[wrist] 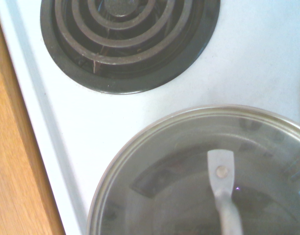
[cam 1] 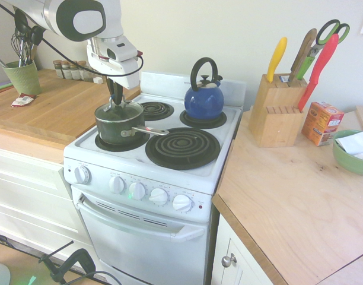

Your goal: Cover the lid of the pot

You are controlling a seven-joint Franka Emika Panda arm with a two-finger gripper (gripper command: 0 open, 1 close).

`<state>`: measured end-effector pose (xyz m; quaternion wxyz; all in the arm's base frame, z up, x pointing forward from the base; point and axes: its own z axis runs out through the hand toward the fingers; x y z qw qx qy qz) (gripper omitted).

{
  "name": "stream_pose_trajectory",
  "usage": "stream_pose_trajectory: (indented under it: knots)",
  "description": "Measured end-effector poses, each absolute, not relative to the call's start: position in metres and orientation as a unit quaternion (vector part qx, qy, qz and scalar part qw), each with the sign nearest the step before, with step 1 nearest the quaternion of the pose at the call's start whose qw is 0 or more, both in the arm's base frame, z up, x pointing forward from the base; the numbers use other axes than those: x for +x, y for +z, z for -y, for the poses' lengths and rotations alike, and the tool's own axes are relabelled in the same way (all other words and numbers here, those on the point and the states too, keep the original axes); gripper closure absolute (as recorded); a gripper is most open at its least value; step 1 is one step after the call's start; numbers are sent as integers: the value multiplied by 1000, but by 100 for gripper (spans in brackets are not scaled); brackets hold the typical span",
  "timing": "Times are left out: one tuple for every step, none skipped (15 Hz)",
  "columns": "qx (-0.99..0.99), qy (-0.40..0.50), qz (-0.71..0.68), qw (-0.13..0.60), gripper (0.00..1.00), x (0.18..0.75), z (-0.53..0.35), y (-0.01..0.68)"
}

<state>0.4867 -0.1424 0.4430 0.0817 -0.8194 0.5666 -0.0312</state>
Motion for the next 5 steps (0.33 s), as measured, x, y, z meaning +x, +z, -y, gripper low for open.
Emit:
stream_pose_trajectory:
  knots:
    - [-820,-31,-566,82,0,487,142,443]
    - [-820,-31,-566,82,0,487,142,443]
    - [-820,-32,-566,82,0,486,142,444]
    - [-820,-35,-565,83,0,486,142,447]
    - [-821,-40,-564,82,0,483,143,454]
